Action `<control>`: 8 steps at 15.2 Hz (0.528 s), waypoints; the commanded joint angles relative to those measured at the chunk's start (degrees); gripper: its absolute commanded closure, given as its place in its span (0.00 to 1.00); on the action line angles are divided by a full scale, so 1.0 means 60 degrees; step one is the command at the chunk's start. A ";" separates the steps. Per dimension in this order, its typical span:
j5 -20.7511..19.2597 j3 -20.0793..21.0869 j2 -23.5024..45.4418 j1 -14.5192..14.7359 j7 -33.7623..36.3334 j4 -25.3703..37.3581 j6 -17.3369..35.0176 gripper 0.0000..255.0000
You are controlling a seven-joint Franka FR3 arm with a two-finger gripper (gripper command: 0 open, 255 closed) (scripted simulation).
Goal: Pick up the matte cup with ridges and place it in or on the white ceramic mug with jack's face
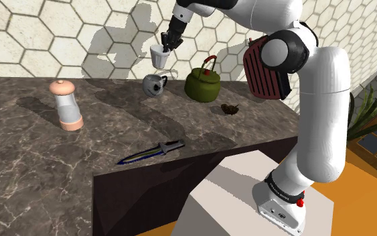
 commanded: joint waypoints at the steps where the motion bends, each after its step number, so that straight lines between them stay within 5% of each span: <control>1: 0.0012 -0.0001 -0.0068 0.0027 -0.0071 -0.0376 0.0308 1.00; 8: 0.0075 0.0017 -0.0113 0.0094 -0.0276 -0.1338 0.1204 1.00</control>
